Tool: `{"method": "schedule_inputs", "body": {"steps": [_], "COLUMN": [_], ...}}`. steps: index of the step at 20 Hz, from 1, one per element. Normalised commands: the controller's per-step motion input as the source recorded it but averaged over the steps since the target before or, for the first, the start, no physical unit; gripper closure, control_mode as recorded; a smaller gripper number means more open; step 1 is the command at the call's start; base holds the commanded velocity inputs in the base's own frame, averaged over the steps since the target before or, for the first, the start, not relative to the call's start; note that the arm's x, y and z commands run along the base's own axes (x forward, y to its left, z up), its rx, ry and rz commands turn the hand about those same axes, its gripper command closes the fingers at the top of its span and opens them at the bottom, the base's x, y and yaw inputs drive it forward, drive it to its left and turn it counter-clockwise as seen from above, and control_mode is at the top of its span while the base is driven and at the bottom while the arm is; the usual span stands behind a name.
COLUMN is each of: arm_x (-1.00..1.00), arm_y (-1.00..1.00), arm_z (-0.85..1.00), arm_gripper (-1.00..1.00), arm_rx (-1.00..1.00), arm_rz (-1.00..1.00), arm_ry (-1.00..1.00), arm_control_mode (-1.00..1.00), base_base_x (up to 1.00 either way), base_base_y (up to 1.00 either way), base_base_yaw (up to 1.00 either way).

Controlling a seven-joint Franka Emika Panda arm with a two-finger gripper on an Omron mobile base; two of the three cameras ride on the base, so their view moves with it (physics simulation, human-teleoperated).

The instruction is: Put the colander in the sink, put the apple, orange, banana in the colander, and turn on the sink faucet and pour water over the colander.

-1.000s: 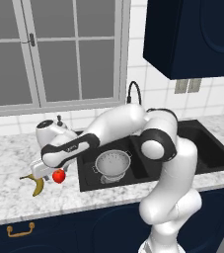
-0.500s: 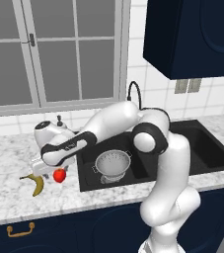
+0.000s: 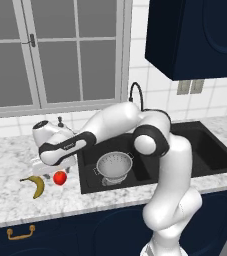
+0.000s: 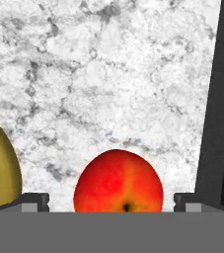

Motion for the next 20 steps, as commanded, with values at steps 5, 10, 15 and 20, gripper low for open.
{"method": "schedule_inputs", "body": {"steps": [5,10,15,20], "arm_x": [-0.19,-0.12,-0.01,0.0], "arm_y": [-0.18,-0.06,0.0,0.0], "arm_z": [0.0,-0.01,-0.15,-0.23], "arm_gripper": [-1.0,-1.0,-1.0,-1.0], "arm_rx": [-0.01,0.0,0.0,0.0], "arm_rz": [-0.13,-0.11,-0.09,-0.06], "arm_ry": [-0.02,0.0,0.0,0.0], "arm_control_mode": [-1.0,-1.0,-1.0,-1.0], "base_base_x": [0.0,0.0,0.0,0.0], "base_base_y": [0.0,0.0,0.0,0.0], "base_base_yaw": [0.0,0.0,0.0,0.0]}}
